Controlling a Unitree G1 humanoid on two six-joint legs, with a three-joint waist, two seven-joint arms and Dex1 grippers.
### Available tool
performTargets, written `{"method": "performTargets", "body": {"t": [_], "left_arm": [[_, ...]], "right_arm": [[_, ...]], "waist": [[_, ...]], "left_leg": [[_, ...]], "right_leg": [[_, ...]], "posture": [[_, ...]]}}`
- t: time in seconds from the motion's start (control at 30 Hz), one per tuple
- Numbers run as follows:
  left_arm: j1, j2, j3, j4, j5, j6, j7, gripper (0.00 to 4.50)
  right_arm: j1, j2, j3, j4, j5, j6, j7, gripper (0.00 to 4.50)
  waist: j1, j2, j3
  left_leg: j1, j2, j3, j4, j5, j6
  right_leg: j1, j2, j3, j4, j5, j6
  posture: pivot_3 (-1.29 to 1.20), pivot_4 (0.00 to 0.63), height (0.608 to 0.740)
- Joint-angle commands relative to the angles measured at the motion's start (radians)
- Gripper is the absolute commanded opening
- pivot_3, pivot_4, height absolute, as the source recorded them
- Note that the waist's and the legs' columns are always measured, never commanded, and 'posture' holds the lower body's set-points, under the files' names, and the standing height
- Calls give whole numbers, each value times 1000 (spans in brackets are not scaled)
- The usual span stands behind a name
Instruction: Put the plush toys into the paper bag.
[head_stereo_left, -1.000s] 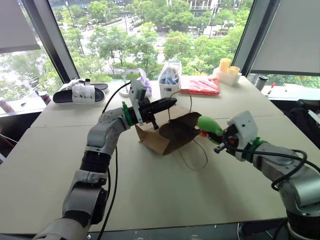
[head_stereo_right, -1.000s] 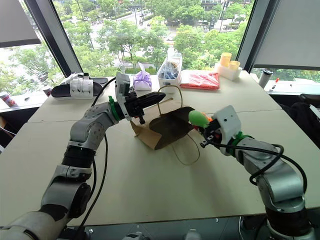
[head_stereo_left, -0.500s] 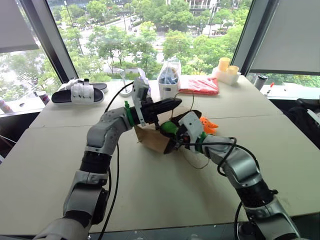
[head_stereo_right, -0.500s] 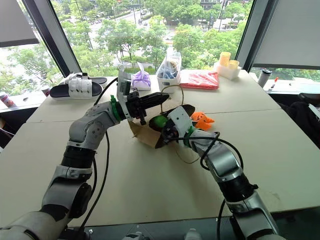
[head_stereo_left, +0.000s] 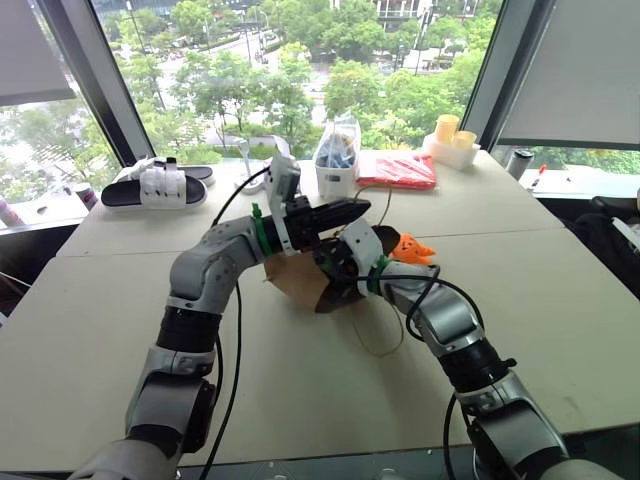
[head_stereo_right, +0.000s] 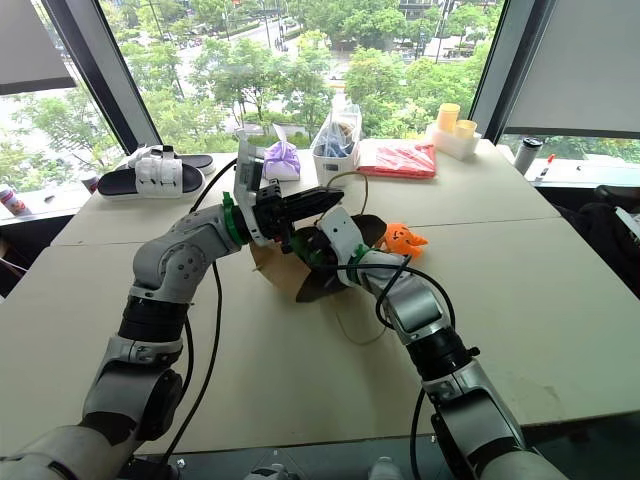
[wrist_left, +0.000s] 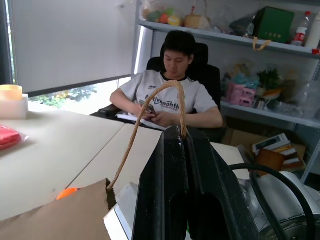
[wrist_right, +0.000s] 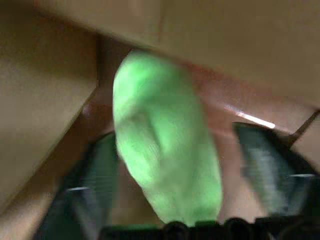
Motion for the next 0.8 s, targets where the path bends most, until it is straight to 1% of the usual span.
{"method": "performTargets", "body": {"t": [0.03,0.1,0.17,0.2,0.27,0.3,0.4,0.47,0.63,0.73,0.8], "left_arm": [[21,31,-4,15,50,-71,-13,0],[24,39,5,46,62,-89,-9,0],[23,48,7,70,78,-112,-13,0],[22,52,5,80,88,-127,-16,0],[19,58,9,100,97,-144,-19,0],[18,60,13,110,98,-150,-20,0],[12,65,24,128,97,-159,-21,0],[4,67,30,132,92,-156,-21,0],[-8,80,38,123,82,-142,-24,0],[-11,90,40,112,83,-140,-22,0],[-11,92,39,105,81,-138,-16,0]], "right_arm": [[15,-96,-26,-266,0,76,48,4443],[56,-173,-123,-452,68,201,74,4443],[94,-219,-265,-578,158,333,87,4443],[104,-233,-323,-611,190,380,89,4443],[118,-276,-398,-634,214,434,89,4443],[131,-303,-423,-623,211,438,88,4443],[165,-356,-455,-520,174,385,67,4443],[174,-358,-427,-392,131,298,44,4443],[125,-269,-343,-56,50,75,-4,4443],[55,-188,-335,189,23,-47,-51,4443],[11,-146,-328,323,7,-123,-74,4443]], "waist": [[2,0,0],[7,0,0],[9,0,0],[9,0,0],[9,0,0],[8,0,0],[5,0,0],[3,0,0],[-1,0,0],[-4,0,0],[-2,0,0]], "left_leg": [[0,0,0,0,0,0],[0,0,0,-1,0,0],[-1,0,-1,-1,0,0],[-1,0,-1,0,0,0],[-1,0,0,0,-1,1],[-1,0,0,0,-4,7],[0,0,0,0,-4,7],[0,0,1,0,-4,7],[0,0,2,0,-3,6],[0,0,2,0,0,0],[0,0,2,-1,0,0]], "right_leg": [[0,0,0,0,0,0],[0,0,0,0,0,0],[0,0,0,-1,0,0],[0,0,0,-1,0,0],[0,0,0,-2,0,0],[0,0,0,-2,0,0],[1,0,0,-1,0,0],[1,0,0,-1,0,0],[1,0,0,0,0,0],[0,0,0,0,0,0],[0,0,1,0,0,0]], "posture": [[0,150,740],[0,150,740],[0,150,740],[0,150,740],[0,150,740],[0,150,740],[0,150,740],[0,150,740],[0,150,740],[0,150,740],[0,150,740]]}}
